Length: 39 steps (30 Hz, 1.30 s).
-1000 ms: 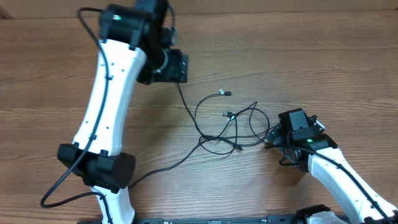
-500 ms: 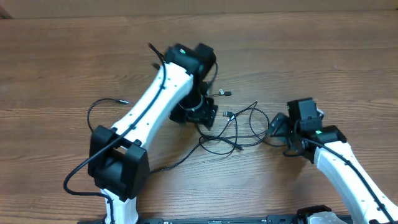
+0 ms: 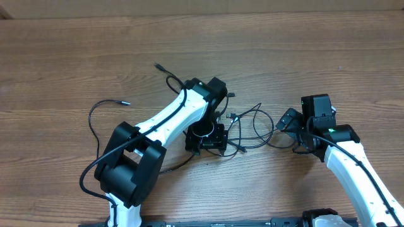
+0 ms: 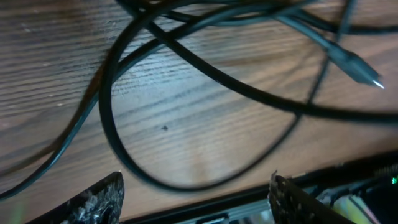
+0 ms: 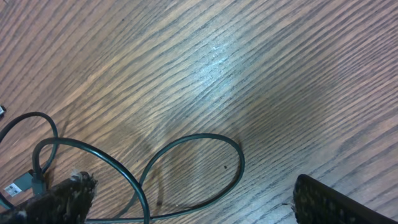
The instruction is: Untangle cables
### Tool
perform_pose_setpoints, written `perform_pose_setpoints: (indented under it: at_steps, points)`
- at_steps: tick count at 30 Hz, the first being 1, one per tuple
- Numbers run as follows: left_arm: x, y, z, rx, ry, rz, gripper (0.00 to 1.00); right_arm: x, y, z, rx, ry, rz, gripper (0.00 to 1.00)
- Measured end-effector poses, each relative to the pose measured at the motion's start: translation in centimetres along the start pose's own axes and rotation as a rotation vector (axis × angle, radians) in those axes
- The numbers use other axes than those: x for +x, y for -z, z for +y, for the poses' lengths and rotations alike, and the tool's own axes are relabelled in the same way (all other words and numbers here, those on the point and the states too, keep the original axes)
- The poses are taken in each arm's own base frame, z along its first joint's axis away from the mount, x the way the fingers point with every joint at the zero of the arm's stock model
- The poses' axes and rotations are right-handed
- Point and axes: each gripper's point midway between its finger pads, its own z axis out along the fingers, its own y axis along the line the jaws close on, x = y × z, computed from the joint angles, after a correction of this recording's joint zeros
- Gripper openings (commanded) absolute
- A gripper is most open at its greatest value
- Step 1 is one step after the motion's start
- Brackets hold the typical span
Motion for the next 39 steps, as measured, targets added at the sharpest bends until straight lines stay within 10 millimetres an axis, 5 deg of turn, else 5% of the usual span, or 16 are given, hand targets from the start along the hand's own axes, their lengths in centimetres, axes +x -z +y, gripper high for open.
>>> perform_pose_setpoints:
  at_steps: [7,9,11,19,25,29,33,39]
  points:
    - [-2.8,-1.0,-0.8,0.051,0.109,-0.108,0.67,-0.2,0.0,0.1,-0.006,0.0,-0.006,1.0]
    - [-3.2,-1.0,-0.8,0.05,0.151,-0.13,0.46,-0.2,0.0,0.1,-0.006,0.0,-0.006,1.0]
    - [-3.7,-0.9,-0.8,0.049,0.179,-0.152,0.04,-0.2,0.0,0.1,-0.006,0.0,-0.005,1.0]
    - [-3.9,0.0,-0.3,0.024,0.22,-0.164,0.04,-0.2,0.0,0.1,-0.007,0.002,-0.005,1.0]
    - [-6.3,6.7,-1.7,0.024,0.104,-0.331,0.04,-0.6,0.1,1.5,-0.074,0.026,-0.012,1.0]
    - [-7.0,14.1,-4.8,0.075,-0.117,-0.528,0.04,-0.3,0.7,5.2,-0.266,0.13,0.018,1.0]
    - [-5.1,20.1,-7.0,0.115,-0.324,-0.663,0.04,1.1,2.3,9.1,-0.496,0.275,0.069,1.0]
    - [-2.1,22.5,-7.9,0.145,-0.498,-0.695,0.04,4.2,5.2,13.0,-0.76,0.479,0.139,1.0]
